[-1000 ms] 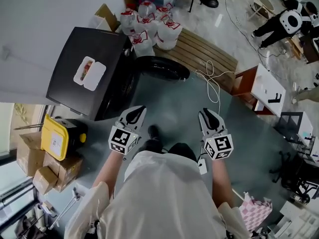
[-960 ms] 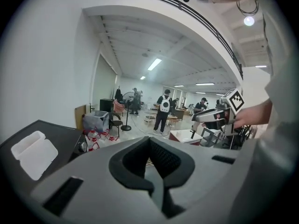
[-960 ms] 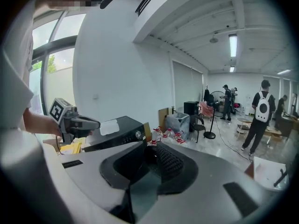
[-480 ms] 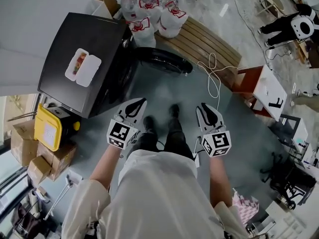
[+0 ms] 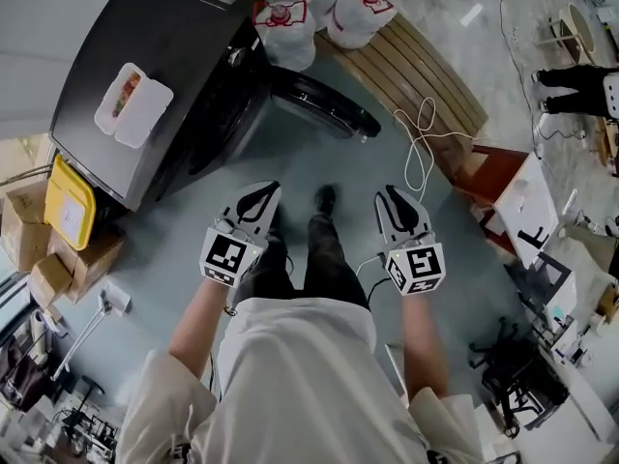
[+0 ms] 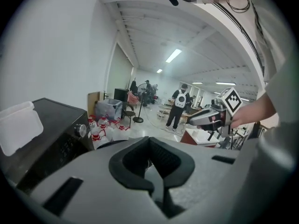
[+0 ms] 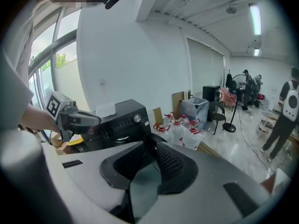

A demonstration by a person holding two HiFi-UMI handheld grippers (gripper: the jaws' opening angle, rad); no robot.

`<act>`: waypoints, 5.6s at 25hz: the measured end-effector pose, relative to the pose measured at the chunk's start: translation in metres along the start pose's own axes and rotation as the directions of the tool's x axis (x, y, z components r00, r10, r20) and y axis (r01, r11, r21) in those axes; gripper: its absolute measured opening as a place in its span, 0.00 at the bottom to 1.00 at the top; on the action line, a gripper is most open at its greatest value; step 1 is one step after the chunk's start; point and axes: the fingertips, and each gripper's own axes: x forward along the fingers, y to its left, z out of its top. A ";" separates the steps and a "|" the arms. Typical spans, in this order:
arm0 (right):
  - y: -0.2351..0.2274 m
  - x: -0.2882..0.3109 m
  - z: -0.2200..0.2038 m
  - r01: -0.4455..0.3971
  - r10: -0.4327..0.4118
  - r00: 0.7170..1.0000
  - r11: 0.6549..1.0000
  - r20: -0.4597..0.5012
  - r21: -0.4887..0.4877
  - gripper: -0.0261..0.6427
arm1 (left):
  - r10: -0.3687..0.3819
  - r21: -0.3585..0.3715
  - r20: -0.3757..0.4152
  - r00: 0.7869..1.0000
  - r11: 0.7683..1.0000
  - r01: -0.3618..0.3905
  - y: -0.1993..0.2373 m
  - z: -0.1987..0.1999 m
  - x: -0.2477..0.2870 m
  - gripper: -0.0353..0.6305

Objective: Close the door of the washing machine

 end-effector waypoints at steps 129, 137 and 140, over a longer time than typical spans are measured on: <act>0.302 0.327 -0.299 -0.557 0.534 0.742 0.828 -0.405 0.070 0.33 | 0.375 -0.357 -0.163 0.912 0.840 -0.409 0.144 -0.404 -0.089 0.06; 0.331 0.350 -0.279 -0.599 0.555 0.748 0.801 -0.364 -0.009 0.29 | 0.416 -0.372 -0.153 0.897 0.816 -0.442 0.157 -0.408 -0.099 0.06; 0.341 0.359 -0.272 -0.608 0.557 0.751 0.793 -0.355 -0.039 0.28 | 0.428 -0.378 -0.150 0.892 0.808 -0.451 0.161 -0.410 -0.105 0.06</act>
